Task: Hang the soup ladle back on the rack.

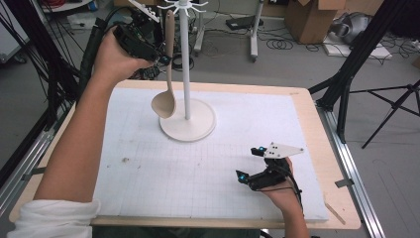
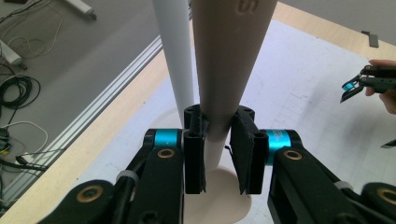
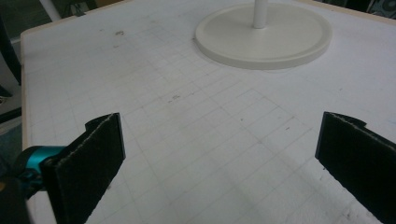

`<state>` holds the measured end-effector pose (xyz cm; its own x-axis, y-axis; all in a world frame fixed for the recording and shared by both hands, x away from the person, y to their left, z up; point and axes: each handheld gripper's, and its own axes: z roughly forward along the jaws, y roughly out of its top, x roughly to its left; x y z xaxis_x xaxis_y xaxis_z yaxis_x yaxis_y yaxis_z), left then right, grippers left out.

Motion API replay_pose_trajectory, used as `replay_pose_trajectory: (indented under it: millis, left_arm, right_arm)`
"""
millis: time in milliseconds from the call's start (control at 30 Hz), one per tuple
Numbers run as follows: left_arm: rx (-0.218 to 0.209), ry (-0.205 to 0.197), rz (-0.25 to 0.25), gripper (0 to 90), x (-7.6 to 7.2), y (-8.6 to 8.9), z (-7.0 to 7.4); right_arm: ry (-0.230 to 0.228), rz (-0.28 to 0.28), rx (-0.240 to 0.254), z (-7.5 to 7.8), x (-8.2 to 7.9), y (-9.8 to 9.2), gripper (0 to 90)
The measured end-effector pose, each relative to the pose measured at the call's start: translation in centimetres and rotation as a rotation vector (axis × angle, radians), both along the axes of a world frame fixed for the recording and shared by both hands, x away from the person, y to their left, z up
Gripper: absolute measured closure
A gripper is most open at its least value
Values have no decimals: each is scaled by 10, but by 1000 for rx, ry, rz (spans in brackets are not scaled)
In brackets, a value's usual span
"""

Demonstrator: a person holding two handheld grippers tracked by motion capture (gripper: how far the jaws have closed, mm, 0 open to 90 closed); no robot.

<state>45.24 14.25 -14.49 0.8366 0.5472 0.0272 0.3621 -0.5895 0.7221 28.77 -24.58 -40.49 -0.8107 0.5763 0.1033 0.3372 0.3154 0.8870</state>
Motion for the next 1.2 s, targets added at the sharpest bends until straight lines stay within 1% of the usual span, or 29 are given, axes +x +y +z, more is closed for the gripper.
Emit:
replay_pose_trajectory:
  millis: [67, 133, 167, 200, 267, 300, 467, 533, 633, 767, 833, 900, 933, 1000, 1067, 1200]
  left_arm:
    - [4, -3, 1, 747, 0, 1, 0]
    - [-20, -11, 5, 726, 0, 3, 1]
    - [-38, -11, 10, 693, -1, 5, 2]
    - [-44, -8, 12, 661, -1, 6, 3]
    - [-37, -17, 27, 620, -2, 7, 4]
    - [-36, -16, 24, 614, -2, 9, 4]
    - [-43, -13, 33, 527, -5, 14, 3]
    - [-56, -9, 28, 508, -7, 17, 2]
    - [-71, -10, 18, 473, -11, 20, 1]
    - [-77, -13, 4, 421, -17, 23, -1]
    - [-83, -6, -14, 396, -20, 25, -3]
    - [-87, -11, -14, 373, -24, 28, -5]
    - [-90, -10, -24, 366, -26, 29, -5]
    - [-92, -19, -22, 353, -30, 32, -7]
    - [-96, -28, -27, 313, -34, 34, -10]
    - [-97, -41, -17, 234, -42, 42, -19]
  right_arm:
    - [1, 1, 1, 0, 0, 0, 2]
    - [-2, 1, 0, 0, 0, 0, 2]
    - [-4, -1, -2, 0, 0, 0, 2]
    - [-4, -1, -3, 0, 0, 0, 2]
    - [-2, 0, -4, 0, 0, 0, 2]
    - [-4, 0, -4, 0, 0, 0, 3]
    - [3, 2, -6, 0, 0, 1, 2]
    - [3, 1, -5, 0, 0, 2, 2]
    - [-3, -2, -7, -1, 0, 1, 2]
    - [-3, -2, -3, 0, 0, 1, 3]
    - [-3, -3, -2, 0, -1, 1, 2]
    - [-5, -4, -2, 0, 0, 1, 2]
    - [-5, -4, -3, 0, 0, 1, 2]
    - [-4, -3, -2, 0, -1, 1, 2]
    - [-5, -3, -3, 0, -1, 1, 2]
    - [-6, -5, -2, 0, 0, 1, 2]
